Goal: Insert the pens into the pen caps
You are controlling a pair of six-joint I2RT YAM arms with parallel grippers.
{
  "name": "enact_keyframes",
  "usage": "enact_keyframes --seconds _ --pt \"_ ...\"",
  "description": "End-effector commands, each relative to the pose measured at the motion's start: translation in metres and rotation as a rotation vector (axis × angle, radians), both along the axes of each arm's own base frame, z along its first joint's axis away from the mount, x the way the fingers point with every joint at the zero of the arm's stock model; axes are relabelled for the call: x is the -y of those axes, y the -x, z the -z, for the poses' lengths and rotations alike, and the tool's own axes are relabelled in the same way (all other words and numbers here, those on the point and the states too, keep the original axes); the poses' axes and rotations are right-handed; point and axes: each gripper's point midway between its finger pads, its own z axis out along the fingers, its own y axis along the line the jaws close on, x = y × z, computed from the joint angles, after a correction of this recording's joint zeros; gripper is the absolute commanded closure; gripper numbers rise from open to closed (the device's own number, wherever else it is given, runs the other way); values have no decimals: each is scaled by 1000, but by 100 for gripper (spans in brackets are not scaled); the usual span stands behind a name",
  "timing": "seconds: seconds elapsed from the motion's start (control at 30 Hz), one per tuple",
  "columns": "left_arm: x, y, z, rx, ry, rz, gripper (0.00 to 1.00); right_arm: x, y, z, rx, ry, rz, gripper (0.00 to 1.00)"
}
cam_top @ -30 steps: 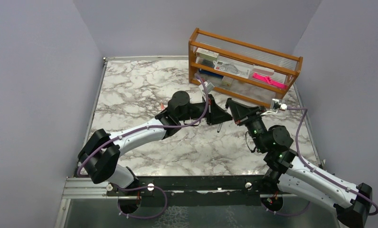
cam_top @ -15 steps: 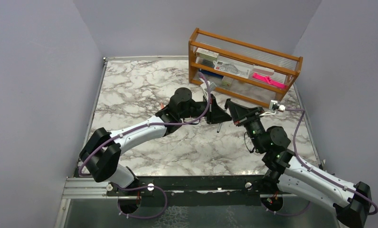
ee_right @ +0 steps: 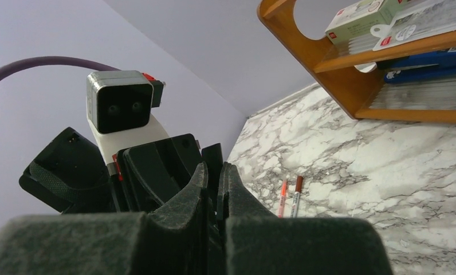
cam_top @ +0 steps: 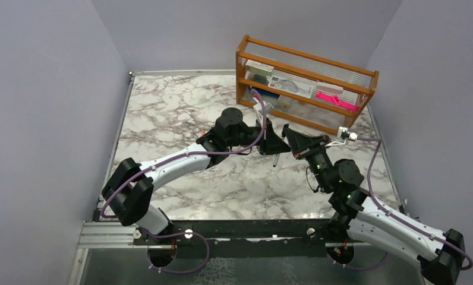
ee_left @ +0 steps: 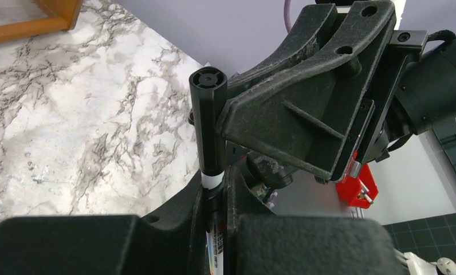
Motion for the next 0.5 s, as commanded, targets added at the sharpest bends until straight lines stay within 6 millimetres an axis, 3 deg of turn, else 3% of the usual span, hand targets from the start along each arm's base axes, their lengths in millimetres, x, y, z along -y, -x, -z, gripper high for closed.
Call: enact_keyframes --seconds 0.0,0.2,0.33,0.4,0.47 --pt "-15 -34 -122 327 349 -184 100 -44 55 96 -216 338 -350 99" --pt "-26 -23 -63 300 245 -184 100 -21 43 10 -13 233 -217 99" --pt "-38 -24 -7 256 120 -234 100 22 49 -55 183 65 -74 59" --pt "-48 -34 21 220 31 -312 100 41 49 -67 203 67 -5 47" --pt "-63 -56 50 157 -91 -462 100 52 46 -66 181 121 46 44"
